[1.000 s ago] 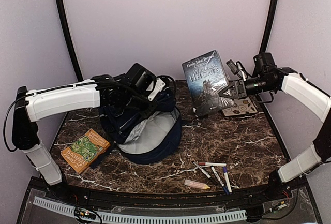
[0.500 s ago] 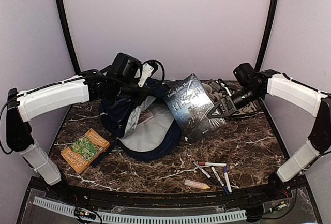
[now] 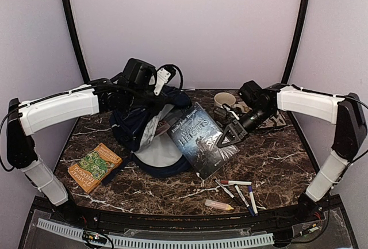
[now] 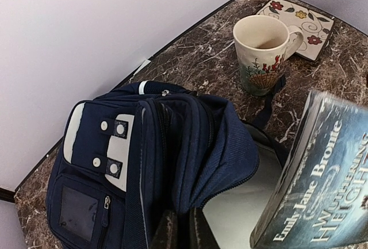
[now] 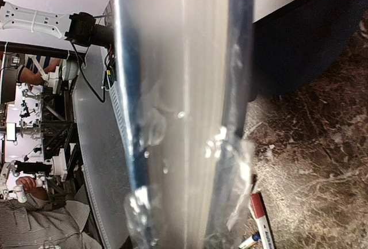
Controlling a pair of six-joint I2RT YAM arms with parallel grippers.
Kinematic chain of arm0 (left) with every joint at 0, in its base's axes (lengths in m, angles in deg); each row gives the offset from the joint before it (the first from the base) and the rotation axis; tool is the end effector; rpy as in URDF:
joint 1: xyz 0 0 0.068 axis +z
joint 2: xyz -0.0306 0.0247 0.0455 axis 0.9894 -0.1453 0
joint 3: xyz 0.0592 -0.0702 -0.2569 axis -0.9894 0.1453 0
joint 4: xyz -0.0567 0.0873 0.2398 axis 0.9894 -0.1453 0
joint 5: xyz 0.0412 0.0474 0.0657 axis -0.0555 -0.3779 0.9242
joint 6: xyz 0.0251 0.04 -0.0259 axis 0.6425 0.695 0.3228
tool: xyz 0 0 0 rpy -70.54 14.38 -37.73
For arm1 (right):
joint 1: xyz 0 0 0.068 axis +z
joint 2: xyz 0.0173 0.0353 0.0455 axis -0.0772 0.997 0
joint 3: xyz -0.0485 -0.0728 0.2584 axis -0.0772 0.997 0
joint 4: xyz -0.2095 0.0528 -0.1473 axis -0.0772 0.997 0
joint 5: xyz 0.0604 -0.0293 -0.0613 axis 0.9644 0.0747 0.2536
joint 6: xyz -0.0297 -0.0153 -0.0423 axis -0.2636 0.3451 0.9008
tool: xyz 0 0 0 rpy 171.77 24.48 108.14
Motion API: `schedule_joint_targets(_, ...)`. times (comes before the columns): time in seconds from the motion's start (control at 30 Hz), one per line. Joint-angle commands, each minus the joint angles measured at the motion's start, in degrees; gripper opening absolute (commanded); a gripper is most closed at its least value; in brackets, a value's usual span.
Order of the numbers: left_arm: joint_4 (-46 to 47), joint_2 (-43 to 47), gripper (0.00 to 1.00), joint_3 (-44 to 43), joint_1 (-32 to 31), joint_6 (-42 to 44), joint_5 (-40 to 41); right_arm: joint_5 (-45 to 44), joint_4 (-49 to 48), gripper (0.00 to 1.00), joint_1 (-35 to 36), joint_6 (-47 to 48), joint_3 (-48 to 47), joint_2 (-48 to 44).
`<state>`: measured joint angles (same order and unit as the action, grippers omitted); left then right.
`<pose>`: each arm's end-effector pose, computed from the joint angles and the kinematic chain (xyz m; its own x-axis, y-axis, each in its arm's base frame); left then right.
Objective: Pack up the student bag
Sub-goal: Place the book in the largest pocket of the bag.
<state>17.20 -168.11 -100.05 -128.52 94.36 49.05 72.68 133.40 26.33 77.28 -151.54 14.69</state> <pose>0.2627 -0.2655 0.3432 -0.2575 0.4484 -0.8559 0.5620 0.7900 0.2448 0.2552 0.1841 0.2531 -0.7615 -0.5237 -0.3819 -0.6052 0.3638 0.7081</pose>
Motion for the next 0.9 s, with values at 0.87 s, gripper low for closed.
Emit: schedule_joint_targets(0.87,8.02,11.69,0.0,0.02,0.55,-1.49,-4.58,14.52,-32.93,0.0,12.11,-42.04,-26.72,32.41)
